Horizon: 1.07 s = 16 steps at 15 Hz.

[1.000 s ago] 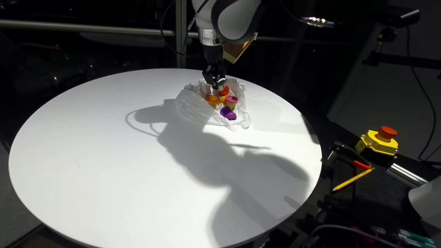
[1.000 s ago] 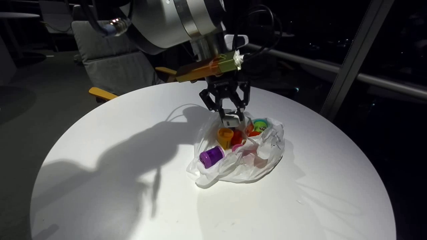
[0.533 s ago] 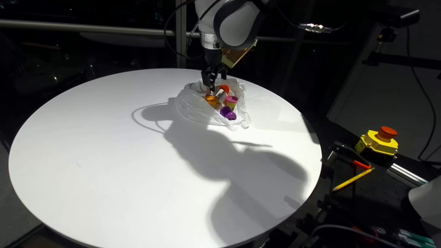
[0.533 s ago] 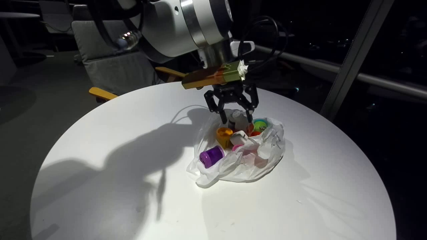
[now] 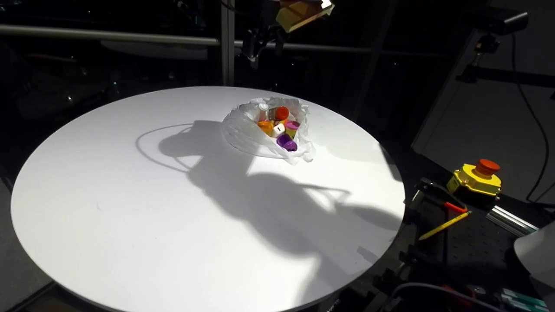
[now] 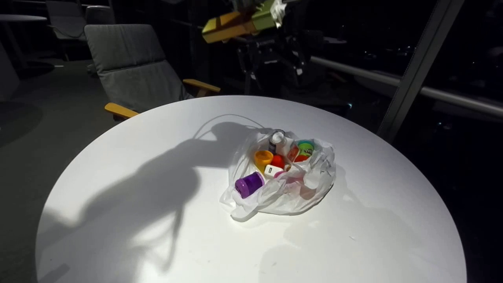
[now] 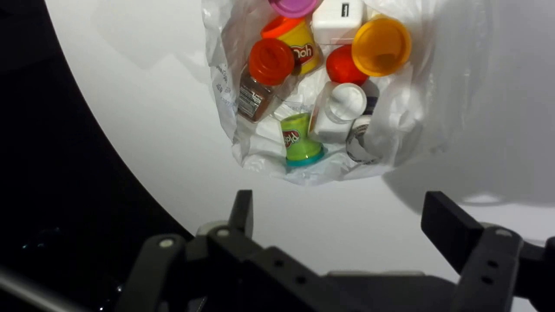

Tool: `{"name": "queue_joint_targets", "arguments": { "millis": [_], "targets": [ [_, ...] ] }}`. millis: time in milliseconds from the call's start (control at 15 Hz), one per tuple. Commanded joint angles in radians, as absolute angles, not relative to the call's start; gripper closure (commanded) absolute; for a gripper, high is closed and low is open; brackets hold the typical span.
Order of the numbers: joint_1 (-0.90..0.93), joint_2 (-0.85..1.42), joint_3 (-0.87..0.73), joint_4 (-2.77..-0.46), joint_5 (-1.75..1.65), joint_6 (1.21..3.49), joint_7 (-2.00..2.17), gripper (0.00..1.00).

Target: Pick up all the objects surrounding the white plate and arrange them on the plate

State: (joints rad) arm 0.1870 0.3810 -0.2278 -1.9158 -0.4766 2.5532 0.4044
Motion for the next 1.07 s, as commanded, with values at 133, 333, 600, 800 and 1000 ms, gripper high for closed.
{"name": "queue_joint_targets", "arguments": {
  "millis": [133, 333, 600, 800, 1000],
  "targets": [
    [0.183, 0.033, -0.118, -2.151, -0.472, 2.328, 0.384, 0.0],
    [0.159, -0.136, -0.037, -2.285, -0.44, 2.236, 0.336, 0.0],
    [0.124, -0.163, 0.031, -2.313, -0.424, 2.211, 0.346, 0.0],
    [0.106, -0.202, 0.057, -2.349, -0.421, 2.21, 0.345, 0.0],
    [0.1, -0.172, 0.054, -2.339, -0.424, 2.21, 0.347, 0.0]
  ]
}}
